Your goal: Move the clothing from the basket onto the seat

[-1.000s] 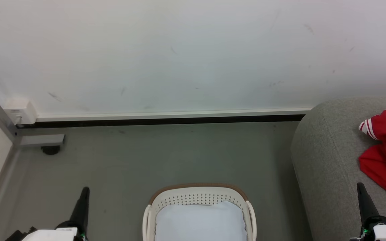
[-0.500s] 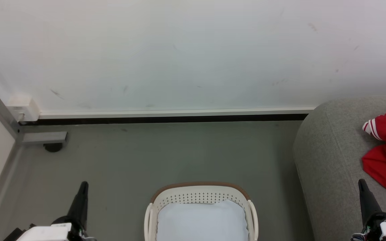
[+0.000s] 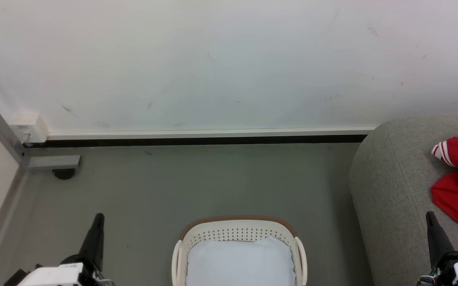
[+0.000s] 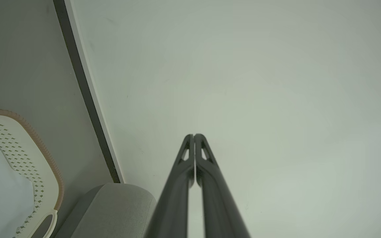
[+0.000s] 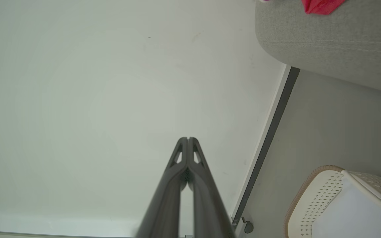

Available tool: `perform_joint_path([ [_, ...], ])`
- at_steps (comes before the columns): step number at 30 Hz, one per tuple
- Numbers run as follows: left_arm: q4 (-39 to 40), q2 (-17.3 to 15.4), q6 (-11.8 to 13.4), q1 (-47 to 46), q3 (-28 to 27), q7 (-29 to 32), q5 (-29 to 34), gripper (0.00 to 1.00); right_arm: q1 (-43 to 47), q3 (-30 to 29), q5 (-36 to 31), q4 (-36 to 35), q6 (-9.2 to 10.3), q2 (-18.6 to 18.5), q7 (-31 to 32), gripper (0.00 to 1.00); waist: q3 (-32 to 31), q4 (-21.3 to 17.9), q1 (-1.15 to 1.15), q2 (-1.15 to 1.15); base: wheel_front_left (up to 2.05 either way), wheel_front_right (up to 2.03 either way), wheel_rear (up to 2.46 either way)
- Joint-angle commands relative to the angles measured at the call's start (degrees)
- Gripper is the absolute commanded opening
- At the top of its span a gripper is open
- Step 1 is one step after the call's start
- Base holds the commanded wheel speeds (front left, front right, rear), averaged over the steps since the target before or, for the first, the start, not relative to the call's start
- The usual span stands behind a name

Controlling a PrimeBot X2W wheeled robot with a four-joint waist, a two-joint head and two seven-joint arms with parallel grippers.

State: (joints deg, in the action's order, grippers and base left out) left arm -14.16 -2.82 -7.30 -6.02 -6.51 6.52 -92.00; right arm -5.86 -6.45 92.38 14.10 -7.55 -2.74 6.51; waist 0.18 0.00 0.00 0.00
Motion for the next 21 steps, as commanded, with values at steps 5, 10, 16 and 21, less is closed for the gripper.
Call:
perform_joint_path([
  [5,0.15,-0.11,-0.4,-0.55,-0.17,0.26,-0.74,0.0,-0.7,-0.22,0.07,-0.2,0.12,-0.35,0.23,0.0,0.0,0.0,0.0,0.0,0.0,0.0,0.0],
  [10,0.15,-0.11,-0.4,-0.55,-0.17,0.26,-0.75,0.0,-0.7,-0.22,0.06,-0.2,0.12,-0.34,0.24,0.0,0.0,0.0,0.0,0.0,0.0,0.0,0.0],
  [16,0.15,-0.11,-0.4,-0.55,-0.17,0.26,-0.75,0.0,-0.7,-0.23,0.05,-0.2,0.12,-0.33,0.25,0.0,0.0,0.0,0.0,0.0,0.0,0.0,0.0],
  [21,0.15,-0.11,-0.4,-0.55,-0.17,0.25,-0.75,0.0,-0.7,-0.23,0.05,-0.2,0.12,-0.33,0.25,0.0,0.0,0.0,0.0,0.0,0.0,0.0,0.0],
])
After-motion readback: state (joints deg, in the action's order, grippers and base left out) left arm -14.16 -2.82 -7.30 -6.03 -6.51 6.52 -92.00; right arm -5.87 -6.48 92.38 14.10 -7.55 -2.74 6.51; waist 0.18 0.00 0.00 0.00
